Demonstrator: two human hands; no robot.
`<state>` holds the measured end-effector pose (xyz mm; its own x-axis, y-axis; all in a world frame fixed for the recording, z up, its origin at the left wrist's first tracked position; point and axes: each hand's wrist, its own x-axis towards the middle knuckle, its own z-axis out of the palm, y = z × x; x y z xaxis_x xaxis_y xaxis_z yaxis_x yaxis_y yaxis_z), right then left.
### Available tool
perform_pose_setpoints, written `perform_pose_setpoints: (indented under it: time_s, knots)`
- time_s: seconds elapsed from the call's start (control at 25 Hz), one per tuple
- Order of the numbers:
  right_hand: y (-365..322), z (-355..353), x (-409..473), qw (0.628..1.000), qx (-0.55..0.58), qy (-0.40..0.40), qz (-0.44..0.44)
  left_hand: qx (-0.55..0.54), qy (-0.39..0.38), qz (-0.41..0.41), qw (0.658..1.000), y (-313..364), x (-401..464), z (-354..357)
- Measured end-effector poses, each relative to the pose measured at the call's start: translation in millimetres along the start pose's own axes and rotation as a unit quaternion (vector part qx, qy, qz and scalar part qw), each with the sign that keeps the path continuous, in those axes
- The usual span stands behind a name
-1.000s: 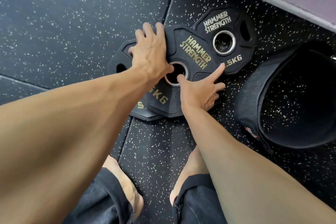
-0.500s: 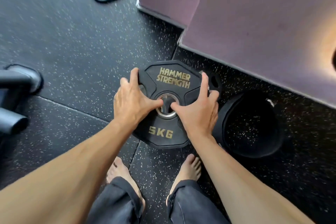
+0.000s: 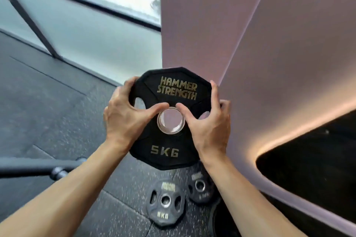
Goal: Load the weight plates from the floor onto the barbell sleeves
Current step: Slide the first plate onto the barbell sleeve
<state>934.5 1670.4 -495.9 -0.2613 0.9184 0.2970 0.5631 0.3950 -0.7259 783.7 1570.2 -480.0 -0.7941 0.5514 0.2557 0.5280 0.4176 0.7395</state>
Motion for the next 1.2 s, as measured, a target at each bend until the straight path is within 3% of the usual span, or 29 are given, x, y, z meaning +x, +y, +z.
perform_pose_setpoints:
  time_s: [0.28,0.56,0.88,1.2]
  knots:
    - [-262,-148,70,0.981,0.159,0.034,-0.101,0.043,0.188,0.093,0.977,198,63,-248]
    - [-467,-272,39,0.927,0.302,0.035,-0.222,0.067,0.368,0.121,0.920,309,28,-469]
    - [-583,-351,-105,0.863,0.405,0.024,-0.300,0.081,0.485,0.162,0.856,322,-106,-640]
    - [-652,-374,-276,0.824,0.469,-0.052,-0.314,0.142,0.544,0.108,0.820,279,-259,-760]
